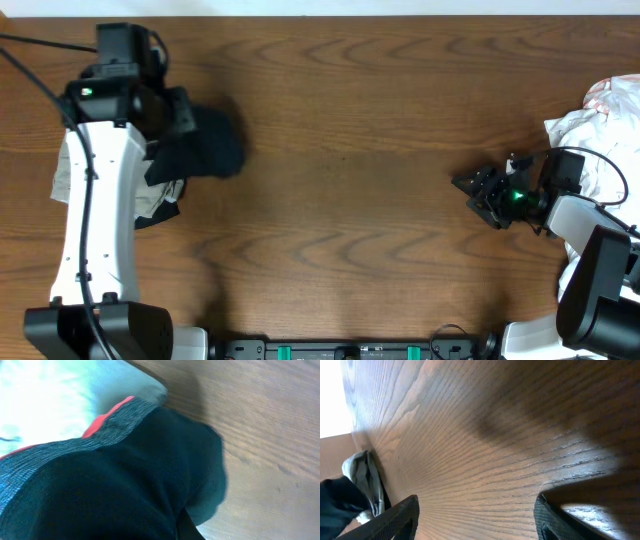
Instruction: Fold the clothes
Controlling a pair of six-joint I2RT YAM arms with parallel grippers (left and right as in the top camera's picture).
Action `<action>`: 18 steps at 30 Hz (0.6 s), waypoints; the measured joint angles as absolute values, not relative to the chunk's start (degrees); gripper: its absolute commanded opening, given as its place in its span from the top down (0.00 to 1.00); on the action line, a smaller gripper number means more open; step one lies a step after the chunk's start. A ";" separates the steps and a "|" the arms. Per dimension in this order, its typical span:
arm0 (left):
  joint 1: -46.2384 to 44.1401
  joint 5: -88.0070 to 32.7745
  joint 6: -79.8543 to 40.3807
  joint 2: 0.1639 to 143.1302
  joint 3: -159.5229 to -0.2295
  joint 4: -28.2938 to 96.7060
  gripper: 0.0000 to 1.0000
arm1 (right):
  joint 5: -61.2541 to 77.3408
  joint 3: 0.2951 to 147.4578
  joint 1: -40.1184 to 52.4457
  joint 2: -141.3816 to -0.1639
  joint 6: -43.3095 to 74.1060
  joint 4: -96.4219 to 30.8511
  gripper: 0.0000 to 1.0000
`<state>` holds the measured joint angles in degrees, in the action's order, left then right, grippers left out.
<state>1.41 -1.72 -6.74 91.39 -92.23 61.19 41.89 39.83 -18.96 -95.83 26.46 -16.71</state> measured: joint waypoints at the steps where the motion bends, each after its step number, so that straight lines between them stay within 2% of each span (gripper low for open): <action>1: -0.10 -1.78 -6.50 91.39 -92.23 61.10 0.94 | 41.89 39.83 -18.96 -95.83 26.46 -16.71 0.27; 9: -13.32 -6.31 -9.96 91.39 -92.23 51.92 0.94 | 41.98 39.97 -18.96 -95.83 25.67 -17.28 0.27; 18: -19.70 -8.60 -20.62 94.78 -92.23 46.78 0.94 | 42.74 39.97 -18.96 -95.83 23.62 -17.78 0.26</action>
<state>-19.70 -8.60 -20.62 94.78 -92.23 46.78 42.74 39.97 -18.96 -95.83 23.62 -17.78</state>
